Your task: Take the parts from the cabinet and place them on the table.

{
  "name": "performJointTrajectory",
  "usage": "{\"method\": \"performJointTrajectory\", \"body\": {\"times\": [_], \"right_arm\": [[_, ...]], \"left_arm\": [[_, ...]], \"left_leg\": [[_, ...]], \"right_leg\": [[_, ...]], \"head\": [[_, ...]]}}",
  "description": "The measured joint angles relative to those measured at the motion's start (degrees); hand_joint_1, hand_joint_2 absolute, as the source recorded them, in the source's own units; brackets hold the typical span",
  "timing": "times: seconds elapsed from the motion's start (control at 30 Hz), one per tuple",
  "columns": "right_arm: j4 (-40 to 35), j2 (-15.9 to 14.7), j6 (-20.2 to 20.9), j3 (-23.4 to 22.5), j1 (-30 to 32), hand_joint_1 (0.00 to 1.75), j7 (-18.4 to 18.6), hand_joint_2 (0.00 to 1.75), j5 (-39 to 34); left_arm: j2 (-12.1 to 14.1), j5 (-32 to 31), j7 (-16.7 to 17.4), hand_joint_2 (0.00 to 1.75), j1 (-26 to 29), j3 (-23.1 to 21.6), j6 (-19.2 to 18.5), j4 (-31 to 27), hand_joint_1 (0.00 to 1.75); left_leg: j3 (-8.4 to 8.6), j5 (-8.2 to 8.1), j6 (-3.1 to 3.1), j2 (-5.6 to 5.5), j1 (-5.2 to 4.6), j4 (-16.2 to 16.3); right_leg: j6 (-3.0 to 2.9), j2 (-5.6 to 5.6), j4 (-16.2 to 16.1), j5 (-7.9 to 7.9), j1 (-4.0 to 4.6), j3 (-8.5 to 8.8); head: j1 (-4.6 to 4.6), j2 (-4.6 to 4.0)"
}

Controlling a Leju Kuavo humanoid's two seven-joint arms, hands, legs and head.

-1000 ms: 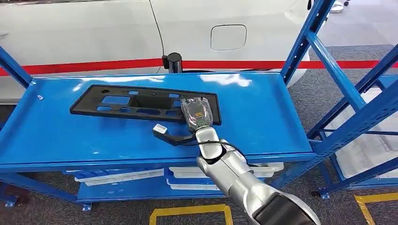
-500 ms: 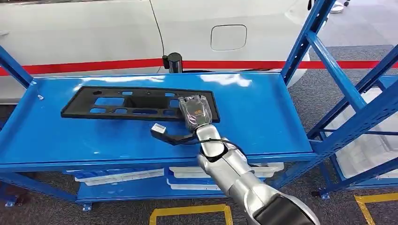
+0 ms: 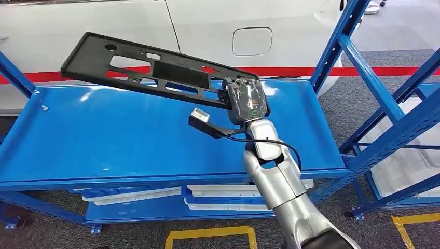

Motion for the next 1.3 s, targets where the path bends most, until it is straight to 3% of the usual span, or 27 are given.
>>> {"method": "performJointTrajectory", "body": {"times": [0.37,0.53,0.63,0.87,1.3], "right_arm": [[-7.1,-1.2,-0.2,-0.7,0.8,1.75,0.4,1.75,1.8],[-14.2,-2.1,-1.4,-0.8,0.8,1.75,1.6,1.75,4.4],[-18.8,-3.0,-4.6,-0.8,0.9,1.75,1.1,1.75,4.1],[-30.5,-5.9,-4.3,-1.3,3.6,1.75,-0.9,1.75,0.4],[-34.7,-7.1,-4.2,-1.8,4.6,1.75,-1.0,1.75,0.3]], "left_arm": [[0.0,2.3,-0.9,1.75,0.0,2.2,1.5,0.0,0.0],[0.0,1.8,-0.8,1.75,0.0,3.2,1.2,0.0,0.0],[0.0,2.4,-2.9,1.75,0.0,3.9,0.2,0.0,0.0],[0.0,-0.9,-2.2,1.75,0.1,4.0,1.4,0.0,0.0],[0.0,-0.9,-2.2,1.75,0.1,4.0,1.4,0.0,0.0]], "left_leg": [[-0.02,0.0,0.0,-0.02,0.02,0.0],[-0.03,0.0,0.0,-0.03,0.02,0.0],[-0.02,0.0,0.0,-0.03,0.01,0.0],[0.0,0.0,0.0,-0.06,0.0,0.0],[0.03,0.0,0.0,-0.09,0.01,0.0]], "right_leg": [[0.0,-0.01,0.0,0.0,0.02,0.07],[0.0,-0.01,0.0,0.0,0.01,0.0],[0.0,-0.01,0.0,0.0,0.0,-0.03],[0.0,-0.02,0.0,0.0,0.0,0.01],[0.0,-0.01,0.0,0.0,0.01,0.05]], "head": [[0.0,0.0],[0.0,0.0],[0.0,0.0],[0.0,0.0],[0.0,0.0]]}}
